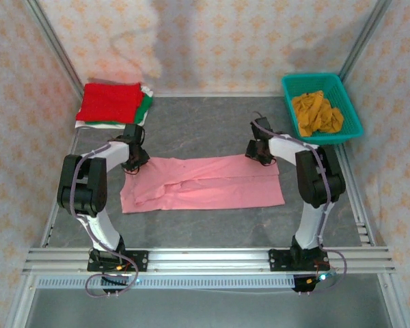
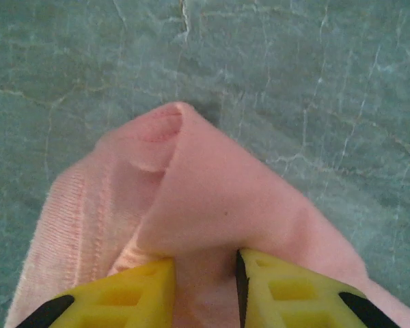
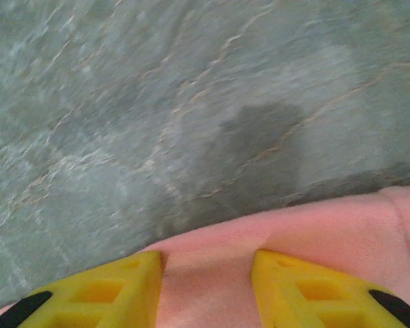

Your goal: Fold and stack the t-shirts

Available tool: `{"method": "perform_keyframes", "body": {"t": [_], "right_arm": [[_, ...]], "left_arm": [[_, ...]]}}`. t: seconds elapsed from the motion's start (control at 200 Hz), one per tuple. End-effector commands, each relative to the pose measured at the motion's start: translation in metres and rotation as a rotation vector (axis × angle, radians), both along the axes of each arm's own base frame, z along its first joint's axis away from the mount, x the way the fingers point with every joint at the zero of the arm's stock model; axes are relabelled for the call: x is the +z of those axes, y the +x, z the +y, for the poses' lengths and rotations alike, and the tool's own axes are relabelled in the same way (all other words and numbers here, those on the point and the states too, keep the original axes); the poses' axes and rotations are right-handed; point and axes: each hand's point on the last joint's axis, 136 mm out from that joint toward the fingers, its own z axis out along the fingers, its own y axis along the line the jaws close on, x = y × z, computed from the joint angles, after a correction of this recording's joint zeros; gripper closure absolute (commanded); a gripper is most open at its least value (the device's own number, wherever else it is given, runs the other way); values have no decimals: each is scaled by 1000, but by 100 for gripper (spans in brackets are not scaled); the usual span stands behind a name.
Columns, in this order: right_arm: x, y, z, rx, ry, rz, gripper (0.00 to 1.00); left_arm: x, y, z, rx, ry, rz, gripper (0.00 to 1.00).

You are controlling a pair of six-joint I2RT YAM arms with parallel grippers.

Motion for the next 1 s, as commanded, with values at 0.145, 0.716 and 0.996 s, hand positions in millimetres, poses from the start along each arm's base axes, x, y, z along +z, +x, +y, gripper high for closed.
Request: {"method": "perform_keyframes", "body": {"t": [0.145, 0.716, 0.996], "right_arm": [[-15, -37, -44, -269, 5, 35, 57], [-6, -108, -42, -321, 94, -7, 49], [20, -165, -28, -412, 212, -168, 43]], "left_arm": [[-20, -18, 6, 49, 15, 62, 69], [-16, 146, -118, -288, 35, 4, 70], [23, 210, -133, -283, 63, -119, 69]]}}
